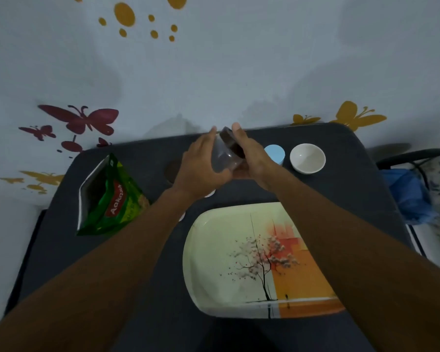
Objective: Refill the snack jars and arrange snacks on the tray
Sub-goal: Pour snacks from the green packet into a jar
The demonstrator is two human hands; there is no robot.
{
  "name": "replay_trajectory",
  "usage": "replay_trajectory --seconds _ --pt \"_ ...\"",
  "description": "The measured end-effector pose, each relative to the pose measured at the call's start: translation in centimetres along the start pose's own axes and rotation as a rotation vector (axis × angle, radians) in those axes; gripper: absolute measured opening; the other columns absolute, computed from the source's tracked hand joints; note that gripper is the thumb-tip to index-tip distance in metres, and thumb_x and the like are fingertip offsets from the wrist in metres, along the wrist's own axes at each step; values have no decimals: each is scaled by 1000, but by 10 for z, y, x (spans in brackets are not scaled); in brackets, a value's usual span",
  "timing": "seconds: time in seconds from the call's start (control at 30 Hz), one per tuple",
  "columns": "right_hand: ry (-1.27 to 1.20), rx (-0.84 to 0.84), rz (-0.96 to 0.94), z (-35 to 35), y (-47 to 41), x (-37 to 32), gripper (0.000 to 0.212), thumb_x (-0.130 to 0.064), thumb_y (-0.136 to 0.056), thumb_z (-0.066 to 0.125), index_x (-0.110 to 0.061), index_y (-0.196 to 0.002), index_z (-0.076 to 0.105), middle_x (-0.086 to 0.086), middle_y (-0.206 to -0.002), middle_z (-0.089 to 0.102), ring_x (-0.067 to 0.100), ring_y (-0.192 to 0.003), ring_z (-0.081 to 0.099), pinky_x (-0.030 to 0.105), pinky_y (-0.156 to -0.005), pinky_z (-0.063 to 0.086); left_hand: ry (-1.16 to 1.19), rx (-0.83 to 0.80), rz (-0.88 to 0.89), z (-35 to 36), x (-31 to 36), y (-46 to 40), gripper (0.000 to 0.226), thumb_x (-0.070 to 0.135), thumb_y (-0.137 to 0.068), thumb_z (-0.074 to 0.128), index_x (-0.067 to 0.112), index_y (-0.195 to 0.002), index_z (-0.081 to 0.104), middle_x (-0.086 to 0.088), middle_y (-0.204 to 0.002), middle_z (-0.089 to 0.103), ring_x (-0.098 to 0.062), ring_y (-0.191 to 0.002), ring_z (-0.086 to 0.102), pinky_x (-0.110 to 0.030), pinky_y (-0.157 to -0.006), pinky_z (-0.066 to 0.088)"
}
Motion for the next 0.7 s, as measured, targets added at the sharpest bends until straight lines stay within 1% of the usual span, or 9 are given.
replay_trajectory --seconds 0.07,0.13,0.23,0.3,0.4,0.5,0.57,0.63,0.7 --pt "25 -30 14 9 15 7 79 -84 -78 56 -18 -120 67 8 -109 76 25 -93 76 50 -76 63 -136 55 101 -7 11 19 97 59 -84 70 13 -159 29 -5 -158 43 -24 -142 44 -54 -110 44" --pt "63 -37 26 17 28 12 79 -83 -77 59 -17 -117 69 8 -108 76 27 -91 77 51 -76 63 -189 92 123 -14 16 34 99 62 -85 70 12 -159 28 -7 -157 45 -25 -140 48 -52 -108 47" --pt "234 -51 43 31 50 19 94 -89 -69 58 -12 -123 63 11 -111 73 28 -90 76 40 -68 64 -191 80 152 -26 19 63 107 63 -81 71 8 -160 25 -8 -159 42 -23 -142 45 -43 -115 43" --pt "369 -23 38 39 61 22 85 -87 -73 57 -15 -116 62 6 -106 71 23 -89 71 30 -60 57 -188 39 144 -32 14 80 115 60 -75 77 5 -161 23 -10 -158 42 -23 -141 43 -38 -116 39" --pt "552 -13 -13 61 69 23 64 -74 -81 61 -14 -103 65 4 -93 68 19 -82 65 24 -56 49 -159 6 69 -45 -5 107 124 49 -69 90 7 -162 19 -10 -154 44 -24 -138 43 -33 -114 35" --pt "651 8 -3 88 77 28 63 -68 -78 65 -11 -104 66 5 -92 69 21 -82 68 20 -49 50 -155 -15 -38 -55 -23 134 120 50 -66 91 11 -159 27 -7 -156 43 -25 -141 42 -34 -115 32" --pt "710 30 -9 106 86 35 60 -69 -74 63 -13 -97 65 5 -87 68 19 -74 68 18 -47 49 -131 -17 -74 -63 -33 154 113 51 -63 93 15 -153 36 -4 -149 51 -25 -134 49 -36 -110 39" --pt "751 30 -18 124 94 46 54 -67 -73 65 -17 -92 63 6 -85 67 18 -69 65 19 -46 49 -72 -38 -83 -72 -41 173 105 47 -61 95 15 -147 42 -3 -139 56 -24 -125 54 -33 -101 43" --pt "819 16 -28 144 100 58 53 -62 -72 70 -16 -97 63 9 -89 67 19 -68 62 22 -47 50 0 -96 -114 -78 -50 195 101 39 -63 96 11 -145 43 -5 -136 57 -25 -121 56 -35 -98 48"
Point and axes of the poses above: each hand's wrist, its own y-axis away from the middle knuckle, its own z-axis out of the palm, x = y × z, the point moved 8 cm from there along -y, towards the middle knuckle
